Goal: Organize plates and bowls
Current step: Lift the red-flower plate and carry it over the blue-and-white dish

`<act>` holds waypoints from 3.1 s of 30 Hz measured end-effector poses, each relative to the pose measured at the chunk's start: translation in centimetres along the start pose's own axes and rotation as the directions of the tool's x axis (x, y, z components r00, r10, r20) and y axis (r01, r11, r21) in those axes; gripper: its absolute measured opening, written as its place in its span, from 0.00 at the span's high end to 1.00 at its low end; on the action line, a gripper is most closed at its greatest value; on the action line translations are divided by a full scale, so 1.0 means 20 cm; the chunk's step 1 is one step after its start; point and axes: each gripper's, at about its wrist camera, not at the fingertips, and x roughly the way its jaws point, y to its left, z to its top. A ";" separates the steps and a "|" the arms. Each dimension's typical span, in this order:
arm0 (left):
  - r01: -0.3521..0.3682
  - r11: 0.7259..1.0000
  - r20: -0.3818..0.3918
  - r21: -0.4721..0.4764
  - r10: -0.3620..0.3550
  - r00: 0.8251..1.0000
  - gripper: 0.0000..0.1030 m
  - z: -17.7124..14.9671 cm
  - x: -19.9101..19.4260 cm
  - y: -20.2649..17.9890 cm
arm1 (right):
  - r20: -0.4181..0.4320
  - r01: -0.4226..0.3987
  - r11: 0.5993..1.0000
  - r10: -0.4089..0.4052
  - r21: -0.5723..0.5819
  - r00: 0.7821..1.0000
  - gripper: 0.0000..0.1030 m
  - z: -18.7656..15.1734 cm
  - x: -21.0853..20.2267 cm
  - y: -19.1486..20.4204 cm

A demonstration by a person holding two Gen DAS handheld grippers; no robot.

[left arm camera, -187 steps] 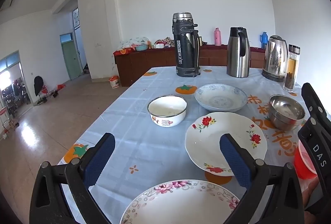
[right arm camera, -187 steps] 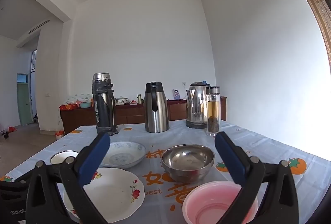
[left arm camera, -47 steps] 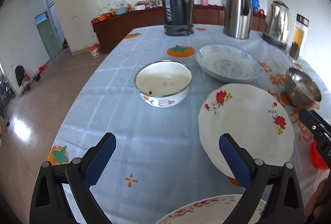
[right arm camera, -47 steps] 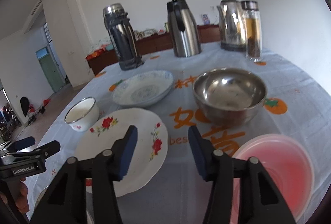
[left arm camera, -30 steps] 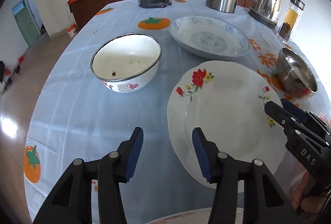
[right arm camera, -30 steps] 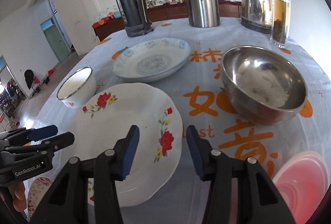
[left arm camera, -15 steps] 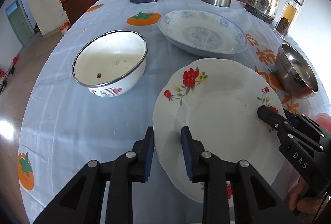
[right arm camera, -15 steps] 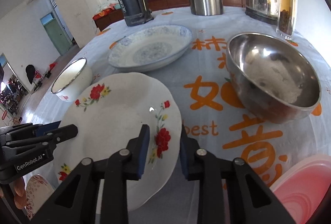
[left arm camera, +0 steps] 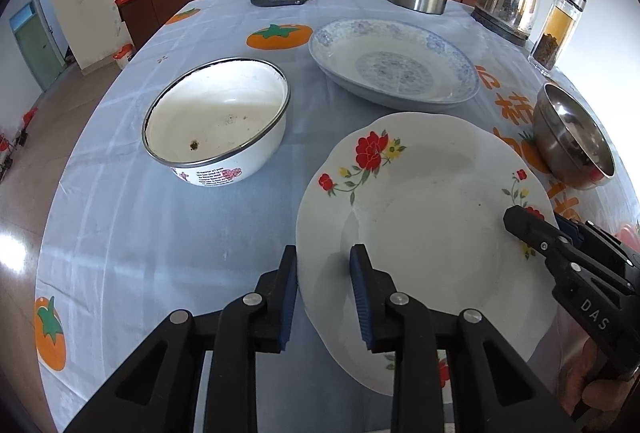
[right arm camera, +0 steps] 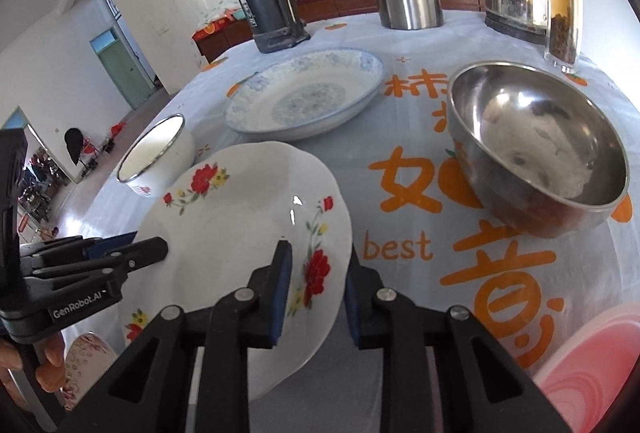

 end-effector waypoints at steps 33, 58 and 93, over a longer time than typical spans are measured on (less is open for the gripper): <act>0.021 0.997 0.128 0.081 -0.031 0.991 0.71 0.52 0.07 0.02 | 0.141 0.015 0.973 -0.049 0.232 0.989 0.76 0.48 0.11 -0.09; -0.023 0.998 0.100 0.063 0.016 0.995 0.69 0.72 0.36 -0.01 | 0.110 0.087 0.965 -0.117 0.246 0.987 0.76 0.61 0.34 -0.16; -0.125 0.982 0.220 0.141 0.092 0.971 0.56 0.71 0.42 -0.10 | 0.204 0.077 0.987 -0.105 0.140 0.973 0.54 0.60 0.38 -0.13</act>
